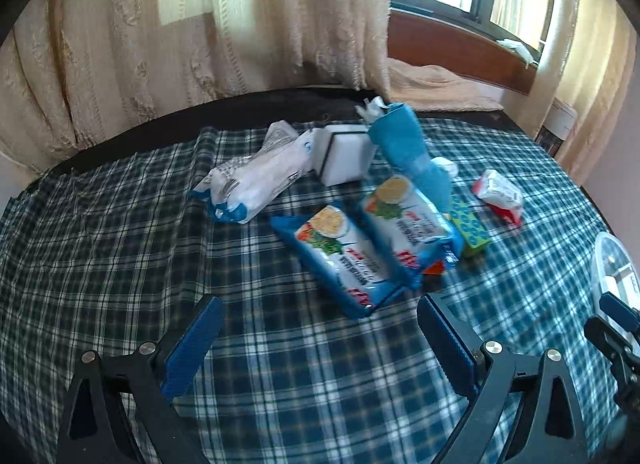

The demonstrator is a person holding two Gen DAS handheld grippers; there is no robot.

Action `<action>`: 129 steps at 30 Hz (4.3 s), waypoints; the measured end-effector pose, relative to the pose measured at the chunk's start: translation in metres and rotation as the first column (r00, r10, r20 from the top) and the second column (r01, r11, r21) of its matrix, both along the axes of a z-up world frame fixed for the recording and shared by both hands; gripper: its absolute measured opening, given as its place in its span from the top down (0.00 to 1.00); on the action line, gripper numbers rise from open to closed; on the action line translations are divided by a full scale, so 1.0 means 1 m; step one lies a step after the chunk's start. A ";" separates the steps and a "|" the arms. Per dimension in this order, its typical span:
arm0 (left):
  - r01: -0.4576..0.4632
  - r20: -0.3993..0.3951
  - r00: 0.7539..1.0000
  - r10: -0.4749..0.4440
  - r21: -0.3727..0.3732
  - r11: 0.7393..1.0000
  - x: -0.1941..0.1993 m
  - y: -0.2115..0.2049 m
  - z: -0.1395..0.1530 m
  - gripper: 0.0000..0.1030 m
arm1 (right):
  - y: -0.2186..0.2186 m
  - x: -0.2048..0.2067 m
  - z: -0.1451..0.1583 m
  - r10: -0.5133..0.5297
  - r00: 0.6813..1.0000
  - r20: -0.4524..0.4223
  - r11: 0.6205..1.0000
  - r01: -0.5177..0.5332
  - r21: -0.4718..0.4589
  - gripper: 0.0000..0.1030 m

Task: Organize objects
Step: 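Move both grippers back over the pile of items, then grasp a blue cracker snack bag with the right gripper and lift, then grasp the second blue cracker bag with the left gripper and lift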

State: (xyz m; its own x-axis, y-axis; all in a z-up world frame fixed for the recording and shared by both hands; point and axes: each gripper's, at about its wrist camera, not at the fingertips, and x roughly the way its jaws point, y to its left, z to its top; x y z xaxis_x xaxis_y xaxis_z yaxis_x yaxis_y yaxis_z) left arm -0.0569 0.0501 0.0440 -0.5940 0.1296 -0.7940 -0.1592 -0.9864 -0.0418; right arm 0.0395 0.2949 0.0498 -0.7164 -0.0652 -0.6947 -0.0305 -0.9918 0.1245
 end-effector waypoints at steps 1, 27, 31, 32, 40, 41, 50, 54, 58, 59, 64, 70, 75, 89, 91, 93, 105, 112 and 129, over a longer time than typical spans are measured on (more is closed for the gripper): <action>-0.003 0.006 1.000 0.003 0.000 1.000 -0.002 -0.001 -0.002 0.03 | -0.003 -0.002 -0.001 0.006 1.000 0.004 1.000 -0.006 -0.007 0.36; -0.160 0.059 0.986 0.159 0.021 0.987 -0.022 -0.060 -0.016 0.03 | -0.118 -0.120 0.007 0.207 0.978 0.001 0.977 -0.207 0.046 0.36; -0.186 0.068 0.980 0.185 0.016 0.982 -0.024 -0.068 -0.017 0.03 | -0.130 -0.133 0.001 0.222 0.975 0.010 0.972 -0.222 0.075 0.36; -0.193 0.071 0.979 0.192 0.013 0.981 -0.025 -0.069 -0.017 0.03 | -0.133 -0.136 -0.001 0.227 0.974 0.012 0.970 -0.227 0.089 0.36; -0.237 0.107 0.966 0.235 0.010 0.971 -0.031 -0.080 -0.024 0.03 | -0.149 -0.147 -0.015 0.249 0.968 0.030 0.948 -0.250 0.195 0.36; -0.235 0.108 0.967 0.233 0.010 0.972 -0.031 -0.080 -0.024 0.03 | -0.150 -0.147 -0.017 0.251 0.967 0.035 0.945 -0.253 0.206 0.36; -0.220 0.106 0.970 0.219 0.004 0.975 -0.031 -0.077 -0.025 0.03 | -0.147 -0.143 -0.021 0.235 0.972 0.028 0.943 -0.235 0.238 0.58; -0.213 0.100 0.972 0.212 -0.001 0.977 -0.028 -0.072 -0.024 0.03 | -0.136 -0.131 -0.017 0.219 0.976 0.005 0.955 -0.216 0.202 0.58; -0.200 0.098 0.975 0.200 -0.006 0.980 -0.025 -0.066 -0.025 0.03 | -0.119 -0.109 -0.010 0.190 0.982 -0.022 0.970 -0.184 0.161 0.58; -0.197 0.098 0.976 0.197 -0.006 0.980 -0.025 -0.064 -0.025 0.03 | -0.115 -0.104 -0.008 0.182 0.983 -0.027 0.973 -0.176 0.150 0.58; -0.181 0.103 0.978 0.181 -0.011 0.983 -0.024 -0.056 -0.026 0.03 | -0.087 -0.071 -0.003 0.133 0.990 -0.052 0.989 -0.129 0.071 0.58; -0.162 0.095 0.982 0.165 -0.038 0.986 -0.023 -0.039 -0.023 0.03 | -0.063 -0.043 -0.007 0.099 0.994 -0.054 0.995 -0.099 -0.005 0.58; -0.138 0.084 0.986 0.142 -0.055 0.989 -0.024 -0.018 -0.017 0.03 | -0.043 -0.026 -0.009 0.072 0.996 -0.060 0.996 -0.076 -0.054 0.58; -0.184 0.101 0.976 0.191 -0.068 0.981 -0.054 0.018 -0.023 0.03 | -0.021 -0.015 -0.025 0.054 0.998 -0.038 0.993 -0.058 -0.106 0.58; -0.196 0.099 0.974 0.203 -0.071 0.978 -0.057 0.019 -0.024 0.03 | -0.021 -0.016 -0.025 0.060 0.997 -0.039 0.992 -0.064 -0.110 0.58; -0.204 0.102 0.972 0.211 -0.075 0.976 -0.060 0.019 -0.025 0.03 | -0.020 -0.016 -0.026 0.060 0.998 -0.036 0.991 -0.064 -0.118 0.58; -0.232 0.120 0.963 0.241 -0.090 0.969 -0.063 0.010 -0.041 0.04 | -0.016 -0.018 -0.030 0.050 0.999 -0.013 0.988 -0.052 -0.144 0.58; -0.207 0.099 0.972 0.213 -0.062 0.976 -0.057 0.011 -0.038 0.26 | -0.016 -0.020 -0.032 0.041 0.999 0.004 0.989 -0.040 -0.140 0.58; -0.152 0.106 0.983 0.148 0.032 0.988 -0.051 0.003 -0.026 0.57 | -0.018 -0.026 -0.041 0.019 0.997 0.070 0.994 -0.012 -0.105 0.57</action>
State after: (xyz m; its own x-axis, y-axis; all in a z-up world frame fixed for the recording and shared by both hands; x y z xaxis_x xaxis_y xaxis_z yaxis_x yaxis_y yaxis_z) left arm -0.1077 0.0535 0.0177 -0.5241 0.0779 -0.8481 -0.0020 -0.9959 -0.0903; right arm 0.0133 0.2769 0.0088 -0.6643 -0.1508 -0.7321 -0.0275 -0.9738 0.2255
